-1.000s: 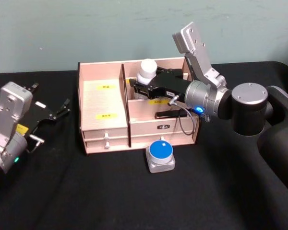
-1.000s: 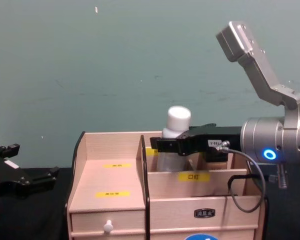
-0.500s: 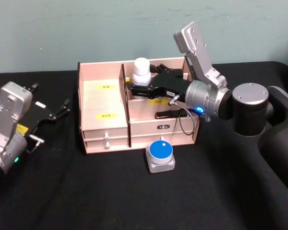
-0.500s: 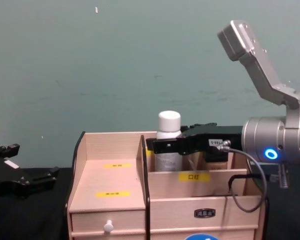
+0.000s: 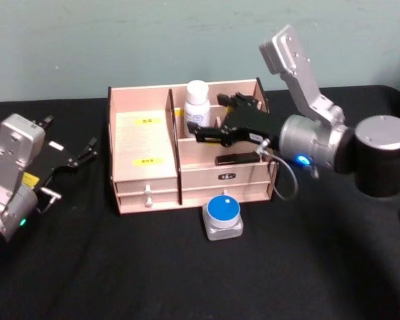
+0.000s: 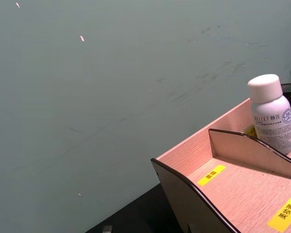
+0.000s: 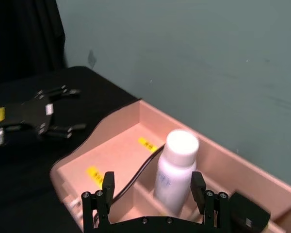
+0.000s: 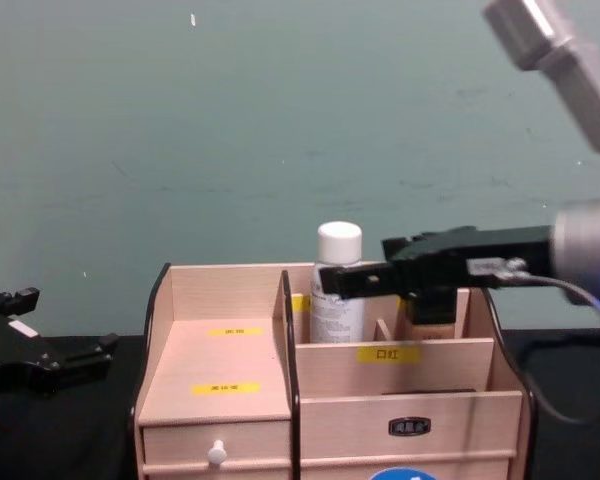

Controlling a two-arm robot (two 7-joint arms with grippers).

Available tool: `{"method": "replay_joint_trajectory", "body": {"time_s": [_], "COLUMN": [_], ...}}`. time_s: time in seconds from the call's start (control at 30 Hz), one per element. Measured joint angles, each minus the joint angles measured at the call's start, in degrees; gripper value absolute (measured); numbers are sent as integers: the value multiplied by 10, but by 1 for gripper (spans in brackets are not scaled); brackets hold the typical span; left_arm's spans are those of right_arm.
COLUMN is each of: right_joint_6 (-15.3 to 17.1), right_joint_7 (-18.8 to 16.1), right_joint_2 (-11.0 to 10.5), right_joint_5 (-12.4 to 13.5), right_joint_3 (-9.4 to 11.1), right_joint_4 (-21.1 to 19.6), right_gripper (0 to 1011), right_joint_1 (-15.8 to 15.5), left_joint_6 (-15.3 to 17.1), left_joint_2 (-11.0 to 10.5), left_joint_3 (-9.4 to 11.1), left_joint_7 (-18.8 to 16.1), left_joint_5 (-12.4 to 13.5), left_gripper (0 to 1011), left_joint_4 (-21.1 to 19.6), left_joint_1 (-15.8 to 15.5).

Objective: Pick up the facial cleanser and watermelon frost from the table and place them into the tiered storage box.

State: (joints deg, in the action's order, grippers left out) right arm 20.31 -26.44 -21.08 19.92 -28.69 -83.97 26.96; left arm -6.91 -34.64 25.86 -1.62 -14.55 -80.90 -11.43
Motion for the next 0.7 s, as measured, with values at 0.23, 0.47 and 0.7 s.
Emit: {"method": "replay_joint_trajectory", "body": {"time_s": [0.23, 0.47, 0.7], "right_joint_6": [55, 73, 80], "right_joint_7": [16, 28, 42], "right_joint_2": [-65, -107, -136], "right_joint_5": [31, 56, 66], "right_joint_3": [22, 35, 30], "right_joint_4": [-126, -195, -215], "right_gripper": [1002, 1002, 1003], "right_joint_1": [-79, -152, -201], "left_joint_6": [0, 0, 0], "left_joint_2": [0, 0, 0], "left_joint_3": [0, 0, 0], "left_joint_7": [0, 0, 0], "left_joint_5": [0, 0, 0], "left_gripper": [1010, 1010, 1010], "left_joint_4": [0, 0, 0], "left_joint_1": [0, 0, 0]}}
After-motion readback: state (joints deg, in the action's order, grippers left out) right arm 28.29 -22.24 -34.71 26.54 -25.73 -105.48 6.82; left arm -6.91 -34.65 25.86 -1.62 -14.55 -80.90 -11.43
